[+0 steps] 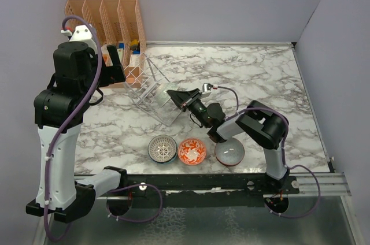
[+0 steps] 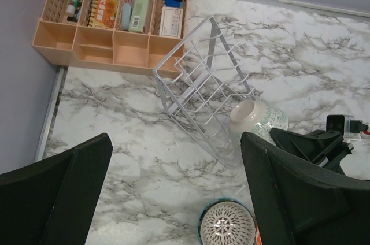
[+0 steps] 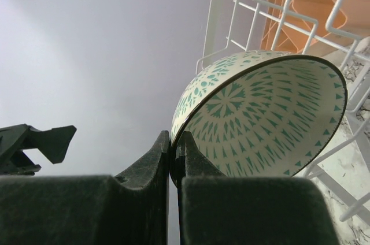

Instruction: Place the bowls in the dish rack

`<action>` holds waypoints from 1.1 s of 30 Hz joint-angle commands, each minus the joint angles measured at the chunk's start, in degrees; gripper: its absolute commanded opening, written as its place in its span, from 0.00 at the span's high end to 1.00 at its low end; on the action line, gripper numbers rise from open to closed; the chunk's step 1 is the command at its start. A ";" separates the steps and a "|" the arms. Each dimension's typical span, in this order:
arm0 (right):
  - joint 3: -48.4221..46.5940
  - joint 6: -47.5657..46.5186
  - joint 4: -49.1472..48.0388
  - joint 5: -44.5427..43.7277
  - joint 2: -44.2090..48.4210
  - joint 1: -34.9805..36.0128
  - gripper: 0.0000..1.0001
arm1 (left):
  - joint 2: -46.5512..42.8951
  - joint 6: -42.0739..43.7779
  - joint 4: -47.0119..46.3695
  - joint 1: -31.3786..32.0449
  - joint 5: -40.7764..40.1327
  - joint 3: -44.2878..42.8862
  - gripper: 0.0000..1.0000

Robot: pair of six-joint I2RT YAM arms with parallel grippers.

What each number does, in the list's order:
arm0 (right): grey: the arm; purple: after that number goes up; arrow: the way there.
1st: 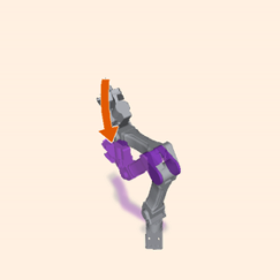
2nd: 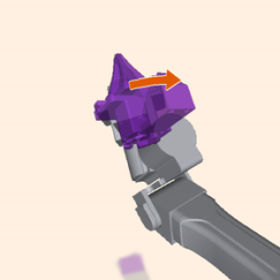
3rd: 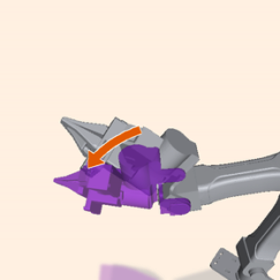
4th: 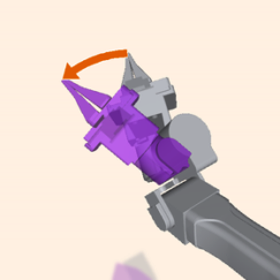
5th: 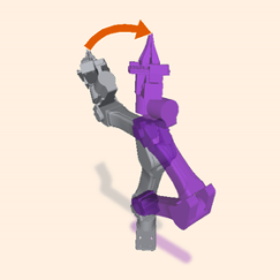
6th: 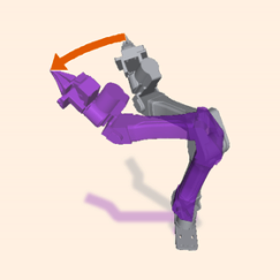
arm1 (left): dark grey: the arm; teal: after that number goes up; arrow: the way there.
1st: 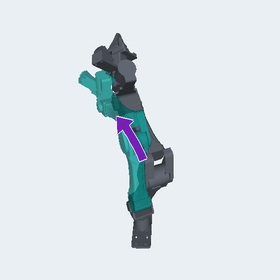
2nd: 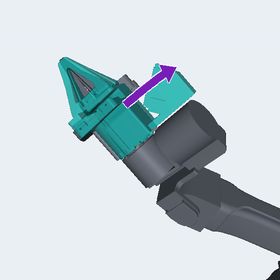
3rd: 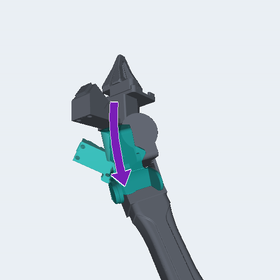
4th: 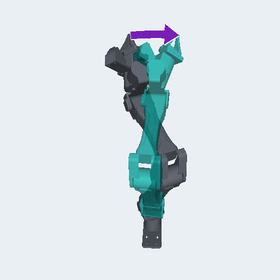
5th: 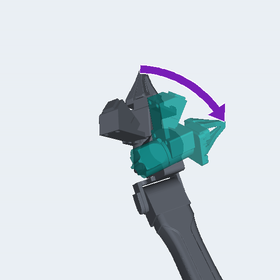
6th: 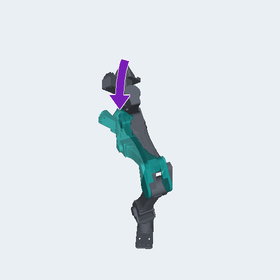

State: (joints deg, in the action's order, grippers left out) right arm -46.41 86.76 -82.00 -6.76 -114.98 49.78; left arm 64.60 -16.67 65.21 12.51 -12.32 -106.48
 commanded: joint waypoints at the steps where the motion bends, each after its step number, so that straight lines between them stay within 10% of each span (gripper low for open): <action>1: 1.17 2.48 -8.82 -5.00 -0.06 0.10 0.99 | -0.18 1.33 -0.79 0.47 0.33 0.39 0.03; 33: 1.11 10.62 -12.53 1.07 -11.21 -0.54 0.91 | -0.43 4.03 -1.32 1.25 -2.28 2.37 0.01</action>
State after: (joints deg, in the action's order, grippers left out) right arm -46.96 95.13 -83.00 -9.32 -123.07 49.52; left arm 64.97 -13.10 64.82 13.52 -13.23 -104.60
